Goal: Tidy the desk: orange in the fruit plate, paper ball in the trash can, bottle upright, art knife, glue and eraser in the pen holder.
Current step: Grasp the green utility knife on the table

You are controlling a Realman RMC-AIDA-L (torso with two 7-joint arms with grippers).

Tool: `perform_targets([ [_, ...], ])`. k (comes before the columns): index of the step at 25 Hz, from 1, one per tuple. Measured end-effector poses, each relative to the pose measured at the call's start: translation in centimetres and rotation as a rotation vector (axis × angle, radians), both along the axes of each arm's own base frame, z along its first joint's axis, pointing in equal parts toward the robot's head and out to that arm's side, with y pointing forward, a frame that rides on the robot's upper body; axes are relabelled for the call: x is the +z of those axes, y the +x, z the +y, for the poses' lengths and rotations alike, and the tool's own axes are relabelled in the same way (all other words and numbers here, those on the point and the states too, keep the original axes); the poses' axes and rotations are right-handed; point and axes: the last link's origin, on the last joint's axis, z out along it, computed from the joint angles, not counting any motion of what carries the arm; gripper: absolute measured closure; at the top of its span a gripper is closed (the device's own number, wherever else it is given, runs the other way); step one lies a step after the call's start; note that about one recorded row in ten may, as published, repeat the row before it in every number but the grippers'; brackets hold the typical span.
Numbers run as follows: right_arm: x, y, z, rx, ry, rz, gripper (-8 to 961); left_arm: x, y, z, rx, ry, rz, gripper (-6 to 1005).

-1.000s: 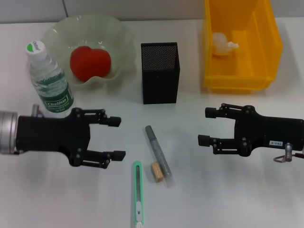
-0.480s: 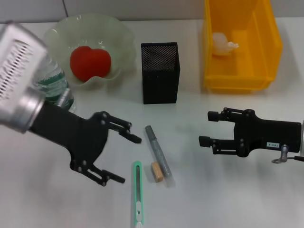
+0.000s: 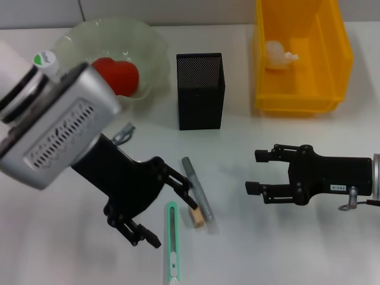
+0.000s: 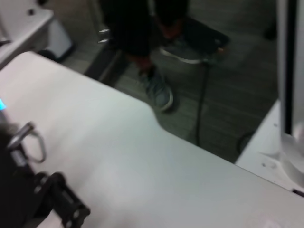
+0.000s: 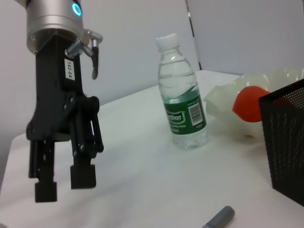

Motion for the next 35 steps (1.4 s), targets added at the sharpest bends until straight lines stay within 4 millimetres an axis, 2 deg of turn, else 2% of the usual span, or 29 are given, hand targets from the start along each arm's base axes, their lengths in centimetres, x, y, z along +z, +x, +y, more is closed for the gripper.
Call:
perform_targets([
  [8, 0.7, -0.5, -0.2, 0.04, -0.063, -0.026, 162, -0.9, 0.7, 0.0, -0.122, -0.034, 0.028, 215],
  [10, 0.8, -0.5, -0.2, 0.046, -0.083, -0.043, 162, -1.9, 0.9, 0.2, -0.201, -0.025, 0.043, 215],
  [13, 0.9, -0.4, -0.1, 0.049, -0.108, -0.077, 161, -2.2, 0.9, 0.2, -0.222, -0.023, 0.048, 220],
  [15, 0.9, -0.5, 0.0, 0.049, -0.124, -0.094, 161, -3.0, 0.5, 0.2, -0.281, -0.018, 0.053, 224],
  [26, 1.3, -0.4, 0.4, 0.058, -0.125, -0.117, 161, -3.6, -0.6, 0.4, -0.37, -0.011, 0.071, 243],
  [30, 1.4, -0.5, 0.5, 0.06, -0.12, -0.119, 161, -4.6, -0.3, 0.3, -0.471, -0.023, 0.139, 254],
  [35, 1.4, -0.3, 0.4, 0.057, -0.118, -0.119, 161, -4.9, 0.5, -0.1, -0.52, -0.018, 0.177, 275],
])
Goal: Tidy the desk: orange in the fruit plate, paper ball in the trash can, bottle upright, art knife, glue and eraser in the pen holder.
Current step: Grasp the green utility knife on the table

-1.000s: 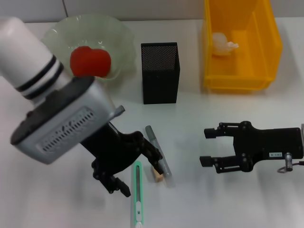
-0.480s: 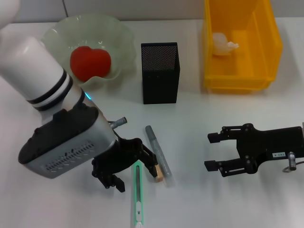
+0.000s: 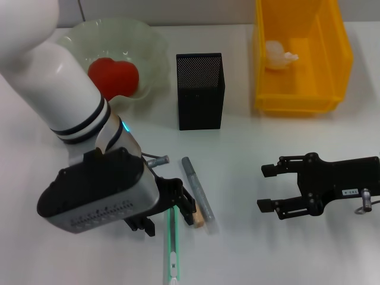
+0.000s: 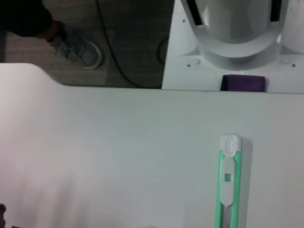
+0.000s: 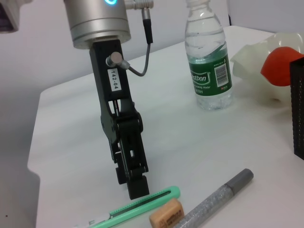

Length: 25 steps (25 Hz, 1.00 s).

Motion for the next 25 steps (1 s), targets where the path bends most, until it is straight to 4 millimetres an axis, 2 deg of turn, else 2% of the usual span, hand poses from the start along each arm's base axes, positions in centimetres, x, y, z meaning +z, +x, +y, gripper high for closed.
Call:
perform_targets([
  [11, -0.1, 0.1, -0.2, -0.002, -0.004, -0.001, 162, -0.5, 1.4, -2.1, -0.096, 0.044, 0.102, 311],
  [25, -0.4, 0.4, -0.7, -0.003, -0.006, 0.005, 161, -1.0, 2.0, -2.9, -0.198, 0.057, 0.152, 351],
])
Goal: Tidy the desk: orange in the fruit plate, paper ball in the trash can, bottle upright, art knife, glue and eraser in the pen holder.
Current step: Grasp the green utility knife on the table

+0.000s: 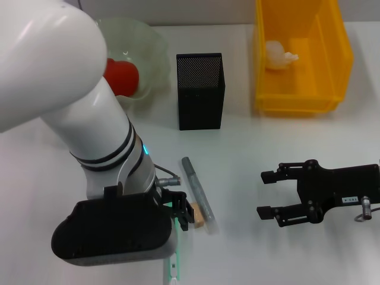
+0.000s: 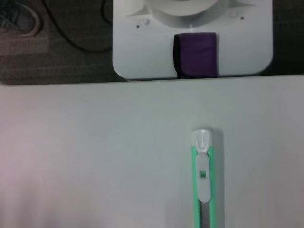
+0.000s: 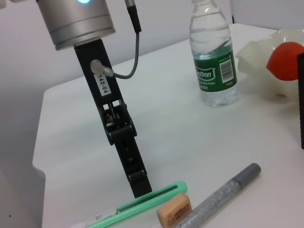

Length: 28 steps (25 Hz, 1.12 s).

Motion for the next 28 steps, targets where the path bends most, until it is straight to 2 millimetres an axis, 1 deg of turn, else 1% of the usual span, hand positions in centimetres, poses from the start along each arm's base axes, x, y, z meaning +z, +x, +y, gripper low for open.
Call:
perform_targets([
  [7, 0.0, -0.1, -0.1, 0.003, -0.004, 0.004, 162, -0.6, 0.4, -0.1, -0.058, -0.011, 0.024, 372],
  [20, 0.1, 0.1, -0.2, 0.016, -0.002, 0.003, 162, -1.5, 0.4, -0.2, -0.112, -0.028, 0.061, 409],
  [28, 0.1, 0.0, -0.2, 0.027, -0.006, 0.004, 162, -1.9, 0.3, -0.2, -0.129, -0.038, 0.083, 468],
])
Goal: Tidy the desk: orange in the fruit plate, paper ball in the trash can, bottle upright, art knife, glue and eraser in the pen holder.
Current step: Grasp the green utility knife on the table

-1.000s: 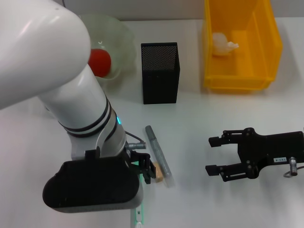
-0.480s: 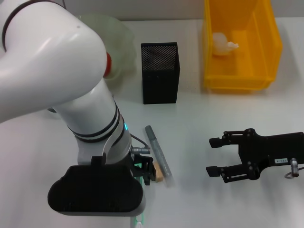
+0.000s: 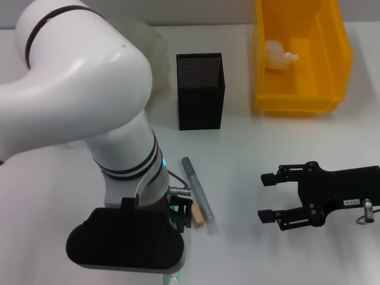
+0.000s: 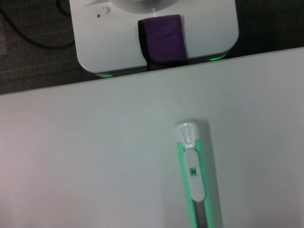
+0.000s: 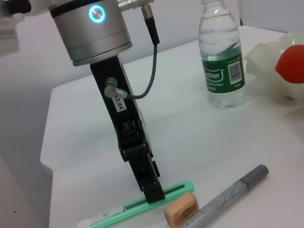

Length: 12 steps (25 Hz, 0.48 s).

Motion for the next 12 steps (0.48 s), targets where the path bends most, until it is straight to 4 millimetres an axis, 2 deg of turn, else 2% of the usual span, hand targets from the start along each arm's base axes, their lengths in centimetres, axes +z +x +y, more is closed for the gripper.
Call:
perform_targets([
  [12, -0.07, 0.19, -0.19, 0.001, -0.009, -0.01, 161, -0.69, 0.27, -0.79, -0.018, -0.017, 0.009, 489],
])
